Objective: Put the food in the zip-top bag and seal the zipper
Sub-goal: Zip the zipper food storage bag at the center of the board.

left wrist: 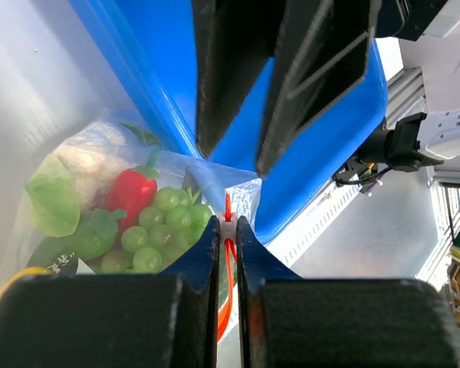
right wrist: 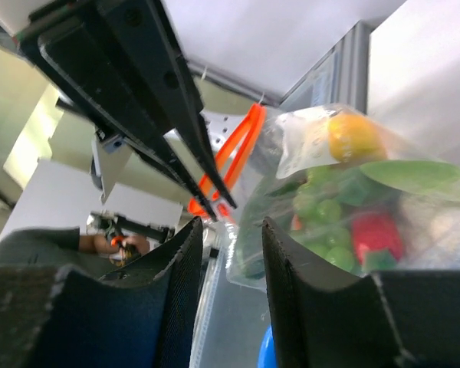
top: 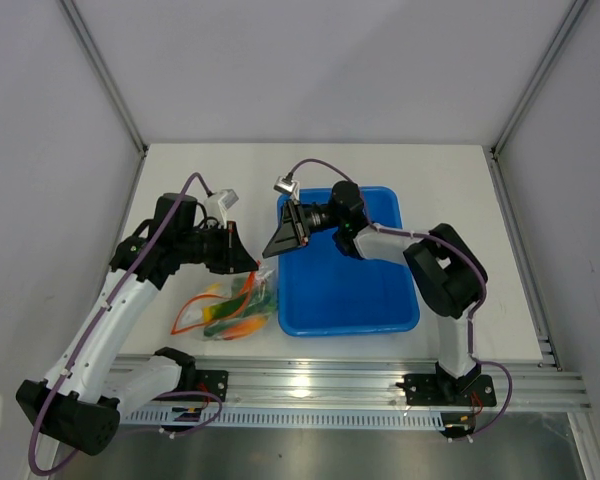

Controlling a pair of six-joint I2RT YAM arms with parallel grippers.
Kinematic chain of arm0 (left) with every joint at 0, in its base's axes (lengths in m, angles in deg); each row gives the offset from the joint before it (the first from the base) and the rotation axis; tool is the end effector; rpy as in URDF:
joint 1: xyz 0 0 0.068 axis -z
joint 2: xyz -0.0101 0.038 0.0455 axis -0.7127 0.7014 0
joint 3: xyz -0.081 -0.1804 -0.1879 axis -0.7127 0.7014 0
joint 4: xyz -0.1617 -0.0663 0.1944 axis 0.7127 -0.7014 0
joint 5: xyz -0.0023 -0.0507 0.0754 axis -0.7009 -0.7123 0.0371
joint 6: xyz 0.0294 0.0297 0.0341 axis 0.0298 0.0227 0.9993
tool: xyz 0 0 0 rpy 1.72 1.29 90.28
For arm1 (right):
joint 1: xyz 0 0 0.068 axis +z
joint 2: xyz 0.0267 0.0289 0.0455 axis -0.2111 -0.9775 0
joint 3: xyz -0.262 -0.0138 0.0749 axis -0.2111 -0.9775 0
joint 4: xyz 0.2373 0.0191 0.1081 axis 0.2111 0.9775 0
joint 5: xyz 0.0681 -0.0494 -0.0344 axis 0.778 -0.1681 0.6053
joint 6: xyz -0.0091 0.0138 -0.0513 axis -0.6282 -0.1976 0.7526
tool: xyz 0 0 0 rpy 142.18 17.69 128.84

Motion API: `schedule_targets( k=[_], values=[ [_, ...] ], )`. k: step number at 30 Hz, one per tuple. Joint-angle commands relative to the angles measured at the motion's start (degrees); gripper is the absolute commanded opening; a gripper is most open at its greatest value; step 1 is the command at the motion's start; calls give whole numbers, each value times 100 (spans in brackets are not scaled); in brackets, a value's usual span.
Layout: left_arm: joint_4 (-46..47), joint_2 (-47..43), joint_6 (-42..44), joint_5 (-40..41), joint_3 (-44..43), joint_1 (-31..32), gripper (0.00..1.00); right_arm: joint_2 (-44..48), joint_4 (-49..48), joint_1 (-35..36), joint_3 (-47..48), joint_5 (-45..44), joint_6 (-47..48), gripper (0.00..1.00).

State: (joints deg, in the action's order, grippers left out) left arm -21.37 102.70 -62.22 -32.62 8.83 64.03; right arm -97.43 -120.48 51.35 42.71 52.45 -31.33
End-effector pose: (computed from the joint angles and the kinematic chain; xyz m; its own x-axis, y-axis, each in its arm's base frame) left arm 0.1746 -0.0792 0.3403 -0.8288 0.0135 -0.5594 0.4019 0.7098 -0.5785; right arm 0.3122 0.2977 0.2505 -0.8075 -0.2708 -0.5241 -0.4684 -0.2458 0.8486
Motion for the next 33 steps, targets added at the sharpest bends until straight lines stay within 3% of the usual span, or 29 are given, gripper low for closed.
schedule_targets(
  k=[1,12,21,26,30,33],
  values=[
    [-1,-10,150,-144,-194,-11,1,-35,-725,136,250,403,-247,40],
    [34,86,176,-117,-317,-11,1,-149,-707,461,267,562,-282,34],
    [-1,95,194,-109,-317,-11,1,-290,-1269,479,223,500,-756,14],
    [-18,86,194,-65,-291,-11,1,-378,-1770,470,179,474,-1178,11],
    [-10,69,185,-21,-282,-11,1,-422,-1938,461,179,457,-1319,0],
    [8,78,176,-47,-291,-11,1,-396,-1851,426,188,317,-1285,0]
  ],
)
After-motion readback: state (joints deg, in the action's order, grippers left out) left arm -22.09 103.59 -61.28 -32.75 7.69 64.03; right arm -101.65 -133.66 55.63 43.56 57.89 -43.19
